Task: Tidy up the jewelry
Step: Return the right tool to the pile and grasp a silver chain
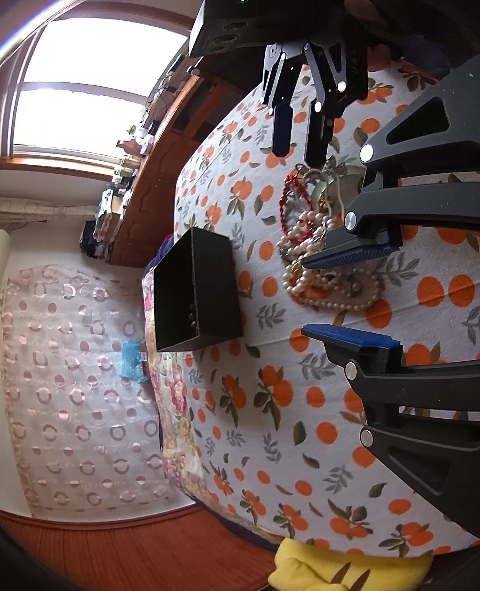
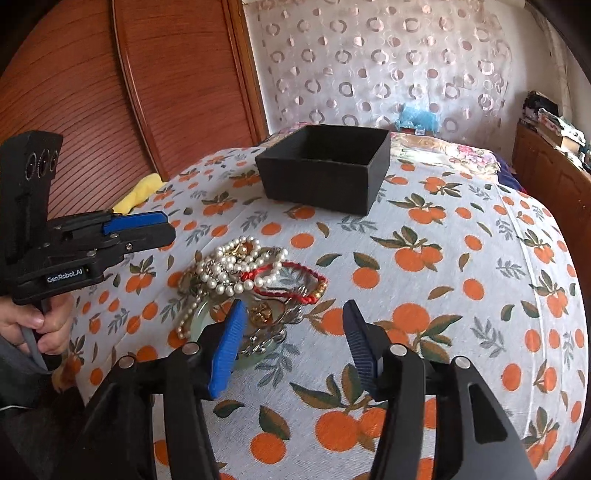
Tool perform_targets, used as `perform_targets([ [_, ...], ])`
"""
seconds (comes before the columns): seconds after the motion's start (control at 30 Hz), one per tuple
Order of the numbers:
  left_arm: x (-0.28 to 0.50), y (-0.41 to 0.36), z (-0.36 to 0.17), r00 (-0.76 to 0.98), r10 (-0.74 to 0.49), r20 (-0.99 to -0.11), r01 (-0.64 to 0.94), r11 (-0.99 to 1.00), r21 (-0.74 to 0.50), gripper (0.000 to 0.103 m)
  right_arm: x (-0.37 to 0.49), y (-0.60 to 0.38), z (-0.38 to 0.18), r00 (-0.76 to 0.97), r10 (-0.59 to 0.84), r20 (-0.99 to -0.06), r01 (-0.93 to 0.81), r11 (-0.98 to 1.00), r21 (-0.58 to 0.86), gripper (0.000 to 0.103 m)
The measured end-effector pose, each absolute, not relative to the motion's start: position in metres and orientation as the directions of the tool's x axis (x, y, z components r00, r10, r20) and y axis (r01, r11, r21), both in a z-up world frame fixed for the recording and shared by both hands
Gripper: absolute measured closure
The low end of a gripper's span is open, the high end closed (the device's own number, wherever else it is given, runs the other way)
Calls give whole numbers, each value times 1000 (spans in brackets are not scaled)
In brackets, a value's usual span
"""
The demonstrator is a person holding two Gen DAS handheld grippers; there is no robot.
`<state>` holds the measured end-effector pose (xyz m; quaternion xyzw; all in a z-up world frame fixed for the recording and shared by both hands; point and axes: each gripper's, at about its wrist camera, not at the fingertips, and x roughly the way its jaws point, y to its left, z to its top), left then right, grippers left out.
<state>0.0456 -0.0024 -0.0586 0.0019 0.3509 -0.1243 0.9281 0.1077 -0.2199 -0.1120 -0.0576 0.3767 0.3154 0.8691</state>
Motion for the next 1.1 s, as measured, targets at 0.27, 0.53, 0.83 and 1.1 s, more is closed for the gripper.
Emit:
perform_targets([
  [0.27, 41, -9, -69, 704, -247, -666, 250, 964, -93, 73, 110, -211, -117, 489, 502, -713, -596, 789, 146, 46],
  [0.53, 40, -16, -74, 690, -260, -676, 267, 959, -97, 71, 114, -204, -122, 459, 509, -729, -614, 774, 154, 65],
  [0.83, 39, -18, -75, 685, -264, -679, 270, 958, -99, 69, 112, -216, -110, 494, 518, -699, -597, 786, 160, 88],
  [1.1, 41, -16, -78, 682, -260, -684, 261, 960, -105, 69, 114, -236, -100, 534, 511, -673, -574, 804, 155, 103],
])
